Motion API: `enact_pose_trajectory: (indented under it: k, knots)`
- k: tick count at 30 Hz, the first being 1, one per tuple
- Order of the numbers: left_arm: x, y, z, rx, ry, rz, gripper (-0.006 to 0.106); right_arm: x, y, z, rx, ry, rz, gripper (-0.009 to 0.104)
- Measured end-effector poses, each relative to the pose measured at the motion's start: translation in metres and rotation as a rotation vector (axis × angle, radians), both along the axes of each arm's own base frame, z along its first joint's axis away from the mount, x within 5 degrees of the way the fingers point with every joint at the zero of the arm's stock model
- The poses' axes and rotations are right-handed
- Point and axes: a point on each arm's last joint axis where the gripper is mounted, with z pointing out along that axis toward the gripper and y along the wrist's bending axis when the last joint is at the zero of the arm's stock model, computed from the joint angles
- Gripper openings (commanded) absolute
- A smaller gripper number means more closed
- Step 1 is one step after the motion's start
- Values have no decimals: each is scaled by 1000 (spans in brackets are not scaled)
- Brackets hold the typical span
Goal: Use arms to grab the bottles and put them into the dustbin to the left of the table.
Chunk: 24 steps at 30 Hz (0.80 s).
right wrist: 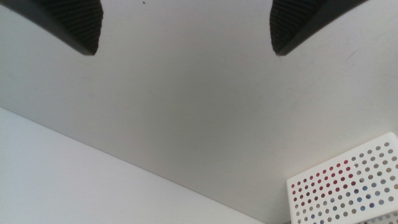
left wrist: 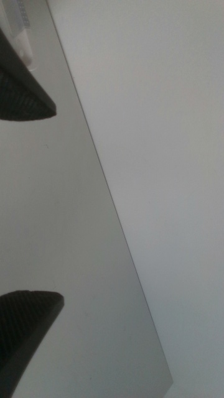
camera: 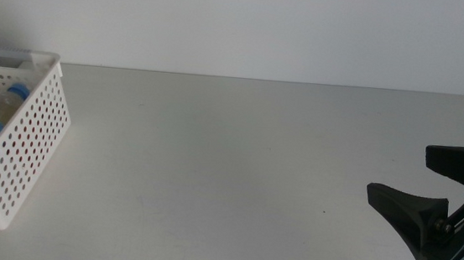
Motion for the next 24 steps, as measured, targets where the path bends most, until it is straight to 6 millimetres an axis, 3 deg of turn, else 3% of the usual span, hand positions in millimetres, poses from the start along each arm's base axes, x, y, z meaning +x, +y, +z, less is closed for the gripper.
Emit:
enact_pose_trajectory:
  k: [4, 8, 14, 19, 24]
  knots:
    - [-3, 1, -5, 0, -9, 7, 94, 0, 0, 0, 1, -1, -3, 75]
    - [-19, 6, -13, -18, -76, 31, 94, 7, -7, 8, 82, -51, -72, 75]
    - [-48, 17, -38, 8, -163, 71, 94, 23, -45, 18, 165, -193, -341, 75]
    - [-67, 27, -75, 121, -222, 104, 94, 9, -73, -7, 133, -195, -505, 75]
    - [-92, 33, -109, 143, -281, 116, 94, -23, -80, -39, 119, -215, -525, 75]
